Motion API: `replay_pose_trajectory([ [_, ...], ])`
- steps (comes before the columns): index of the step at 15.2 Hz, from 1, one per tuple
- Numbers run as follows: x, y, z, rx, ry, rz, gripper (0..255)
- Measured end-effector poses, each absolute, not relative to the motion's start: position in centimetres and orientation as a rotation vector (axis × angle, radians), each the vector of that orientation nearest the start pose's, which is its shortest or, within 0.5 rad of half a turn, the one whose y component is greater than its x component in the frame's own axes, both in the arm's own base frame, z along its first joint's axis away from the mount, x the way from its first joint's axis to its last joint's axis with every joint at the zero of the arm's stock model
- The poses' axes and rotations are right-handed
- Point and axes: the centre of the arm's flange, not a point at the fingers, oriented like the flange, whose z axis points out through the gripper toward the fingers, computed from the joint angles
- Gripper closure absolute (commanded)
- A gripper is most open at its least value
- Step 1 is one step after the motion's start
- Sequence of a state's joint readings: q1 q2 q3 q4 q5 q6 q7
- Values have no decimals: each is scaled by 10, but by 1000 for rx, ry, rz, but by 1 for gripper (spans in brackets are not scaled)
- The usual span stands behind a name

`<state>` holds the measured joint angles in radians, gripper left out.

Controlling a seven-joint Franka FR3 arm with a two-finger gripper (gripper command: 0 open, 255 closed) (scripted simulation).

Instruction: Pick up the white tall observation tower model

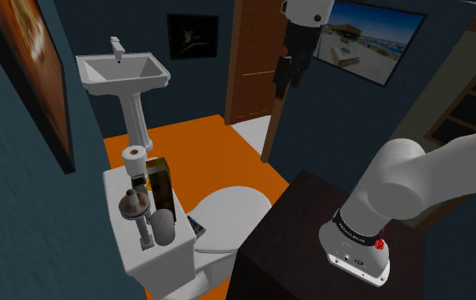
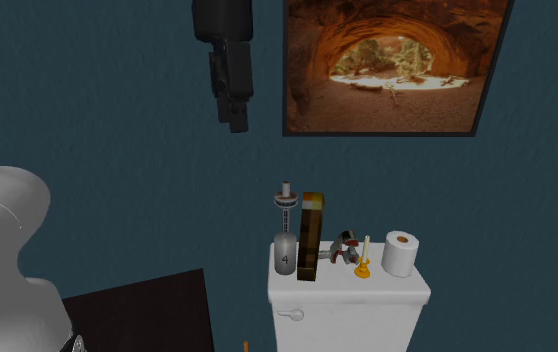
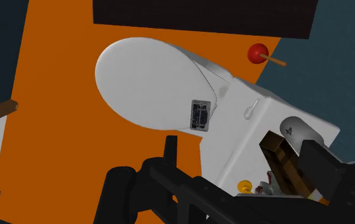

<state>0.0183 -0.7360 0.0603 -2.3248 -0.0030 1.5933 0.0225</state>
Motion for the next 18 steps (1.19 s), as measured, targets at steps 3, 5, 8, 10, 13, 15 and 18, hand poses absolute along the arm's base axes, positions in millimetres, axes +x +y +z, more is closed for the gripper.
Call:
replay_pose_trajectory([
  [3, 337, 59, 572, -3180, -59, -7, 0],
  [5, 349, 80, 558, -3178, -55, -5, 0],
  [8, 369, 108, 535, -3173, -49, -4, 0],
  [10, 377, 130, 523, -3171, -46, -3, 0],
  [13, 396, 155, 500, -3167, -40, -1, 0],
  [15, 409, 173, 490, -3165, -36, -1, 0],
  [18, 427, 203, 468, -3160, -31, 1, 0],
])
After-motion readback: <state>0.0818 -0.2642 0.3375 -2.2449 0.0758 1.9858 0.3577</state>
